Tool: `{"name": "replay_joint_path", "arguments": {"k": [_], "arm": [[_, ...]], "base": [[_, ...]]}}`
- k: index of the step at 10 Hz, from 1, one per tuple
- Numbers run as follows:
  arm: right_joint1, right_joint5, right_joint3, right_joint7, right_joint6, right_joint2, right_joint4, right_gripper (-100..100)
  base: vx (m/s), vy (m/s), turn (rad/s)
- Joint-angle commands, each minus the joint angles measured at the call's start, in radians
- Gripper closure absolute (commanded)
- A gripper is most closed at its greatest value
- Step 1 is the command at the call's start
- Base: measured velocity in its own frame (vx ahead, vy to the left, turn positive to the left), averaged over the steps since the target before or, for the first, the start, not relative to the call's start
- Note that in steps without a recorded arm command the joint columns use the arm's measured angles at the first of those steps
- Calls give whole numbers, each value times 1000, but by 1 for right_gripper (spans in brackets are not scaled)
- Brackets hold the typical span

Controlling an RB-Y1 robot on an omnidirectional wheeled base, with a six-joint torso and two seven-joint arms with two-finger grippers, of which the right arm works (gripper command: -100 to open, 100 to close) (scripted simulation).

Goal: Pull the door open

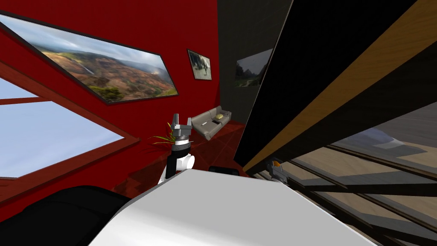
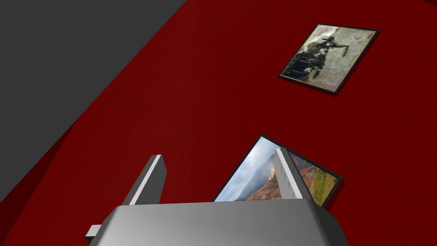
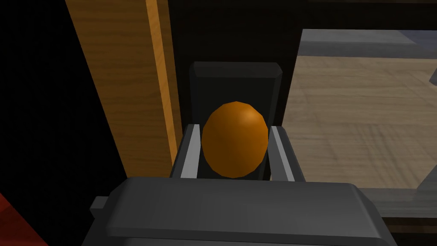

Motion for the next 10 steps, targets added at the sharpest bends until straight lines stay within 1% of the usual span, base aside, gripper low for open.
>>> {"name": "replay_joint_path", "arguments": {"k": [1, 3, 4, 6, 8, 9, 10], "arm": [[0, 1, 1, 0, 0, 1, -1, 100], [0, 1, 1, 0, 0, 1, -1, 100], [5, 13, 21, -16, -3, -12, -4, 100], [9, 24, 38, -29, -7, -22, -9, 100], [16, 41, 64, -51, -13, -39, -15, 100], [20, 54, 84, -66, -18, -51, -20, 100], [23, 62, 96, -76, -21, -58, -23, 100]], "base": [[-9, 3, 4], [0, 0, 0], [-133, 3, 65], [-187, 33, 65], [-201, -1, 76], [-246, 5, 101], [-259, 2, 94]]}}
